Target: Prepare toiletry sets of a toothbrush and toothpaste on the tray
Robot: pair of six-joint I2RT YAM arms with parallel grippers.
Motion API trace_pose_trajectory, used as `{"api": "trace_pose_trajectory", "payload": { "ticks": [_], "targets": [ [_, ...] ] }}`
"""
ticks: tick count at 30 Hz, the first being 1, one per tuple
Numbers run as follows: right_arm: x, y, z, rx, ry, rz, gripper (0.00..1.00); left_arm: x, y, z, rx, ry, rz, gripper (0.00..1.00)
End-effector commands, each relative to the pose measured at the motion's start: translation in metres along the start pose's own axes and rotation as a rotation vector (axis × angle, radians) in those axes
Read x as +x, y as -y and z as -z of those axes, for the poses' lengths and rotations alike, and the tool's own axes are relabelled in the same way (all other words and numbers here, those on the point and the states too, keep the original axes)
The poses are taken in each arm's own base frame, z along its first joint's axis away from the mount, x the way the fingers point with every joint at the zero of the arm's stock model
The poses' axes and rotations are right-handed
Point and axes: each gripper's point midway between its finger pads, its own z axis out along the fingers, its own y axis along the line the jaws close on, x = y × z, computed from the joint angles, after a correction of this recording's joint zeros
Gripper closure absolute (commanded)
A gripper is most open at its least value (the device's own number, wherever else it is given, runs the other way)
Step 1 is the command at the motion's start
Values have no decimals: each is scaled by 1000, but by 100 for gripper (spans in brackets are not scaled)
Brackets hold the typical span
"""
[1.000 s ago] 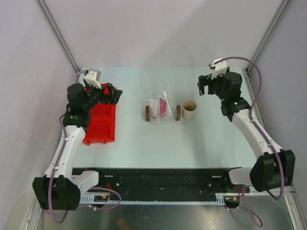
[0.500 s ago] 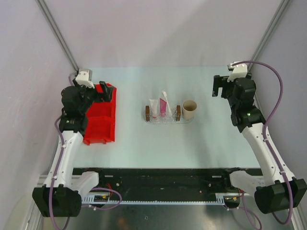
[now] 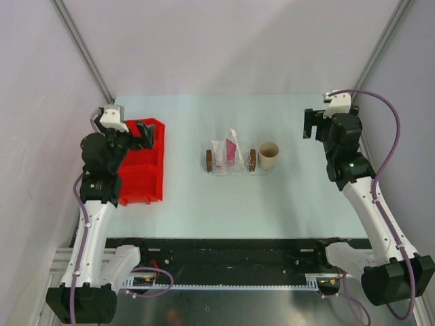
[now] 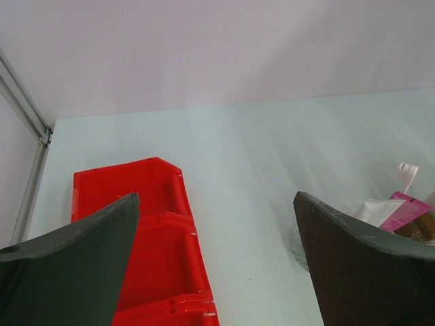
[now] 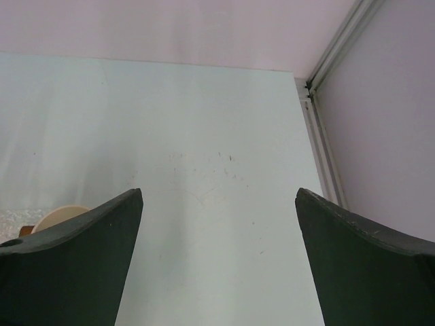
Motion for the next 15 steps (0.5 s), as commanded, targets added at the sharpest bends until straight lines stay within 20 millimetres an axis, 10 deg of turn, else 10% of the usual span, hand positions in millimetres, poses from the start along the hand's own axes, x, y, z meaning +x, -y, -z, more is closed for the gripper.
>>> {"api": "trace_pose_trajectory", "payload": {
  "ticks": [1, 15],
  "targets": [
    [-5, 2, 3, 27, 49, 15, 0, 2, -1, 6, 0, 8, -7, 0],
    [12, 7, -4, 78, 24, 44, 0, 9, 5, 0, 32, -17, 14, 0]
  ]
}}
